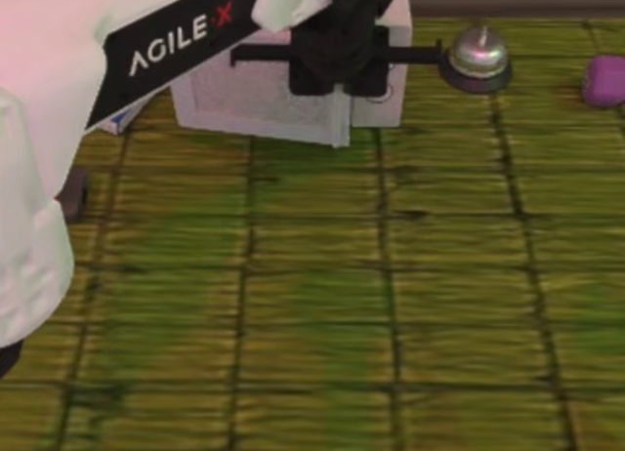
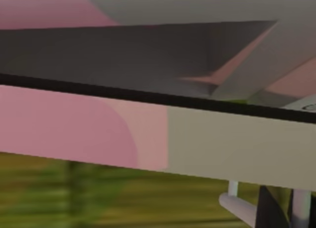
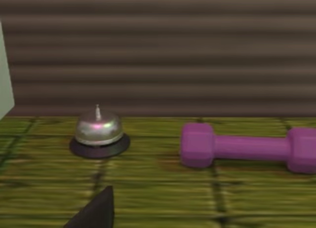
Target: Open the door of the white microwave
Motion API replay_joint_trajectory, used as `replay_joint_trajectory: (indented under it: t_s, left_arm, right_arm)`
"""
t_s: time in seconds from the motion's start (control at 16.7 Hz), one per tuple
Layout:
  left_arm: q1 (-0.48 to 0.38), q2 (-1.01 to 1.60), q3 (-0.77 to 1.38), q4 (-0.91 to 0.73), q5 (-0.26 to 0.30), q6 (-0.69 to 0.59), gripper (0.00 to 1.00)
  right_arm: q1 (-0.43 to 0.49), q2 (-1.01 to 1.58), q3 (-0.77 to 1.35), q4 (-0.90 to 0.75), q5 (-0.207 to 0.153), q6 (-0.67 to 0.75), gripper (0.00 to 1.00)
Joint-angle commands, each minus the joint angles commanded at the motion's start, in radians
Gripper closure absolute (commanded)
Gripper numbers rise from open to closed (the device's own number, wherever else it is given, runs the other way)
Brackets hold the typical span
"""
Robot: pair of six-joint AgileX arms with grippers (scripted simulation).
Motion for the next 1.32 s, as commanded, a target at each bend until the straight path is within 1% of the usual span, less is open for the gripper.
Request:
replay_joint_trajectory:
  t_s: [0.96, 1.32]
  left_arm:
    - [-0.006, -0.004, 0.002, 0.004, 0.006, -0.002, 1.0]
    - [0.005, -0.081, -0.129, 0.069, 0.035, 0.073, 1.0]
  right_arm:
    - [0.0, 0.0, 0.0, 0.0, 0.0, 0.0, 0.0]
    - [0.0, 0.0, 0.0, 0.0, 0.0, 0.0, 0.0]
